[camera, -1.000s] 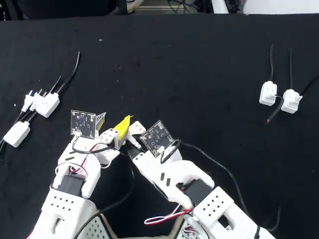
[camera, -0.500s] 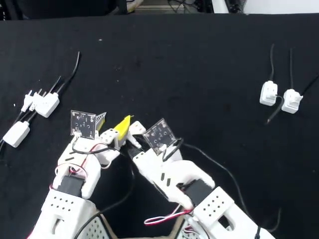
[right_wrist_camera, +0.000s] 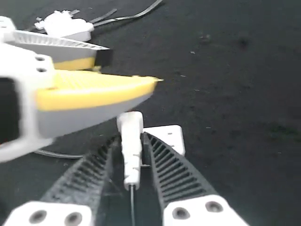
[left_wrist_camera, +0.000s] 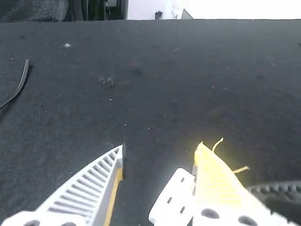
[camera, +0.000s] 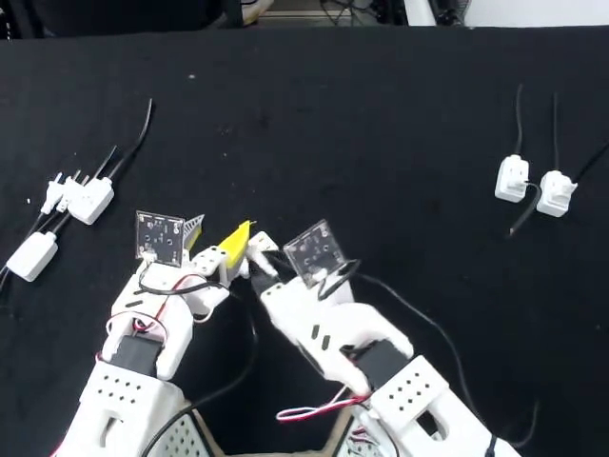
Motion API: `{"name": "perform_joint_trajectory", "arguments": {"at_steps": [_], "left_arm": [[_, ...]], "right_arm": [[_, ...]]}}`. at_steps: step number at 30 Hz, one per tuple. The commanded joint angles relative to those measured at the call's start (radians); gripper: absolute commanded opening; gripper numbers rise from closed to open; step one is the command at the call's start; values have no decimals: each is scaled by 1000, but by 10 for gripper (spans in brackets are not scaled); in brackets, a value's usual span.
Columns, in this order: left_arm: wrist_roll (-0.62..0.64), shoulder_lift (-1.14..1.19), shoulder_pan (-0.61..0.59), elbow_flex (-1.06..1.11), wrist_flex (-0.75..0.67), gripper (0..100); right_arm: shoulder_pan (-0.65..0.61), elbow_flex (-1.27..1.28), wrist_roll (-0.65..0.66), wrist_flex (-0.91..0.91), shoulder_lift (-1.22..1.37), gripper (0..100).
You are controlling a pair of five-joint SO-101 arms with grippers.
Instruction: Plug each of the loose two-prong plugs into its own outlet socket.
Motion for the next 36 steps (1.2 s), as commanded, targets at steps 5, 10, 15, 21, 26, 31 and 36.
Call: {"name": "perform_joint_trajectory", "arguments": {"at_steps": [5, 10, 15, 21, 26, 31, 36], "left_arm": [[-11, -2, 39, 8, -2, 242], [-11, -2, 38, 5, -2, 242], [-11, -6, 24, -1, -2, 242], [2, -6, -71, -24, -2, 242], [58, -11, -107, -25, -2, 242], [54, -11, -101, -25, -2, 242], [54, -9, -101, -24, -2, 242]], "right_arm": [[31, -67, -26, -8, -51, 12], [29, -61, -25, 0, -50, 11], [26, -38, 15, 0, -44, 11], [-63, -25, 57, 2, -42, 11], [-109, -19, 126, 2, -42, 11], [-110, -7, 140, 0, -48, 11], [-104, -8, 138, -6, -50, 11]]}}
